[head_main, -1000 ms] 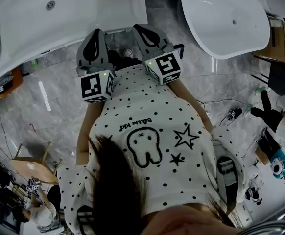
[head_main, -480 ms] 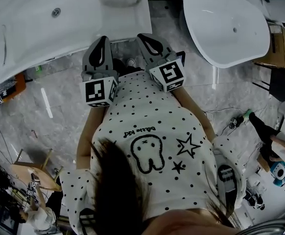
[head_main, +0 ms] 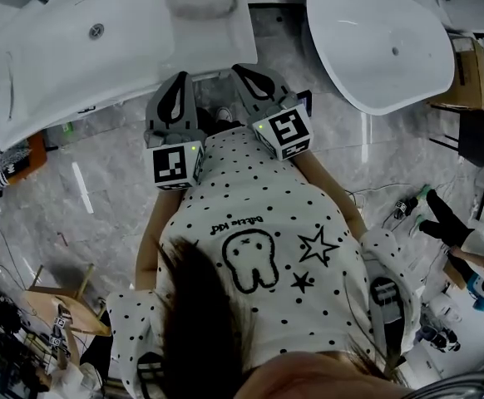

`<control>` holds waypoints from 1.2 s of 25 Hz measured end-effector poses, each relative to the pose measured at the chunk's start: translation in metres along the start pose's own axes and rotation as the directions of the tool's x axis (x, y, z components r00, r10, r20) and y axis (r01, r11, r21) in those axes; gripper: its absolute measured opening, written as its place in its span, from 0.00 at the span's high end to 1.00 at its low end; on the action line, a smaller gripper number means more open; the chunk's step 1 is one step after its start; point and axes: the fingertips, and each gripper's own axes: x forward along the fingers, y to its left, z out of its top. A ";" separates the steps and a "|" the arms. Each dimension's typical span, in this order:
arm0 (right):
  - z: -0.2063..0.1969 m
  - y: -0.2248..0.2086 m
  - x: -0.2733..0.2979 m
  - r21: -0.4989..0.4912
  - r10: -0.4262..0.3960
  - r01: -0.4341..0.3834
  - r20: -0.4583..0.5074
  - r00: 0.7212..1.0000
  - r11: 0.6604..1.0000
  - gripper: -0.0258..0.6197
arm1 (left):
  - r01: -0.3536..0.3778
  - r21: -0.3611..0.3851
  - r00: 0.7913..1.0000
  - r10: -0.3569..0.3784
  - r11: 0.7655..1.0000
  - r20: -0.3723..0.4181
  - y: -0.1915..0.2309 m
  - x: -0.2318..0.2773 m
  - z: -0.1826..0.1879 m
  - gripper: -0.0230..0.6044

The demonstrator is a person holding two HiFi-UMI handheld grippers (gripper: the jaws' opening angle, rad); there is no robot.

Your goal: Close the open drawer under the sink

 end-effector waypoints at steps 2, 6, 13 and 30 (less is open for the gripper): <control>-0.002 -0.002 -0.004 0.001 -0.002 0.002 -0.006 1.000 1.000 0.94 | 0.008 -0.002 1.000 -0.008 1.000 -0.003 -0.006 0.002 0.000 0.96; -0.005 -0.010 -0.016 0.010 -0.012 0.012 -0.002 1.000 1.000 0.94 | 0.011 -0.009 1.000 -0.011 1.000 -0.014 -0.018 0.003 -0.002 0.96; -0.007 0.001 -0.013 0.010 -0.012 0.012 0.007 1.000 1.000 0.94 | -0.003 -0.003 1.000 0.003 1.000 -0.009 -0.008 -0.009 -0.007 0.96; 0.003 0.015 -0.001 -0.029 0.033 -0.032 0.015 0.999 0.999 0.94 | -0.066 -0.029 0.998 0.065 0.997 -0.010 0.010 -0.024 -0.006 0.96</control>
